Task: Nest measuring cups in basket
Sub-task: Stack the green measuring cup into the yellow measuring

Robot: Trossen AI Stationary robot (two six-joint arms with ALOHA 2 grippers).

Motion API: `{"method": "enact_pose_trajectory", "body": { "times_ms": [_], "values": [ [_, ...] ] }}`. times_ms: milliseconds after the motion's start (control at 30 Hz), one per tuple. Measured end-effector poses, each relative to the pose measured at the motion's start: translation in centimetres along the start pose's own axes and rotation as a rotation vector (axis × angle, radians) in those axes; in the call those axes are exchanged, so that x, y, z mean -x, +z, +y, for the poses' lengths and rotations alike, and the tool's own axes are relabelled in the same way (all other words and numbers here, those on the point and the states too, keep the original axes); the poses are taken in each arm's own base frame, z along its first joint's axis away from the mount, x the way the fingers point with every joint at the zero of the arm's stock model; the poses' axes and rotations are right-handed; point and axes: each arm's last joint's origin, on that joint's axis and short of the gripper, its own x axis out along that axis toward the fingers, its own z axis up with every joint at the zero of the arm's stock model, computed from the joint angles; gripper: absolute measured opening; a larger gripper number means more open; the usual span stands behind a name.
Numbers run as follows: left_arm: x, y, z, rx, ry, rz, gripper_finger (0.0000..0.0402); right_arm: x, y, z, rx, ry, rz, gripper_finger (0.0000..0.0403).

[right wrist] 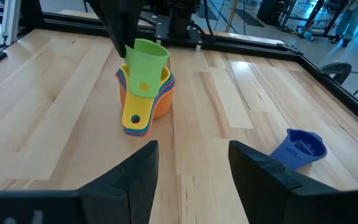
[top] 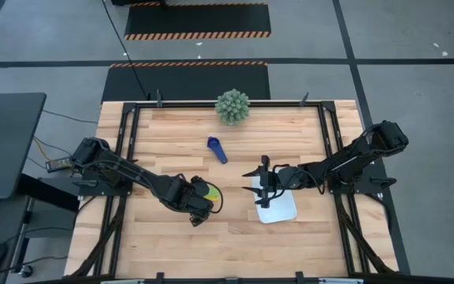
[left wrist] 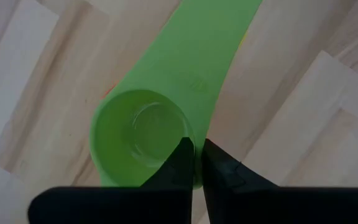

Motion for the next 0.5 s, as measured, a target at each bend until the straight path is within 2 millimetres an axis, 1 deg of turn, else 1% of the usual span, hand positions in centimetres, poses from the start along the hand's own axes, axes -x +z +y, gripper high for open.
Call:
{"method": "enact_pose_trajectory", "body": {
  "times_ms": [233, 500],
  "values": [
    [-0.01, 0.03, -0.06, 0.006, -0.014, 0.007, 0.0020, 0.01, 0.05, 0.09, -0.002, 0.028, -0.005, 0.0202],
    [-0.10, 0.01, -0.08, 0.056, -0.015, 0.017, 0.0021, 0.01, 0.05, 0.12, 0.014, 0.038, -0.006, 0.0202]
  ]
}}
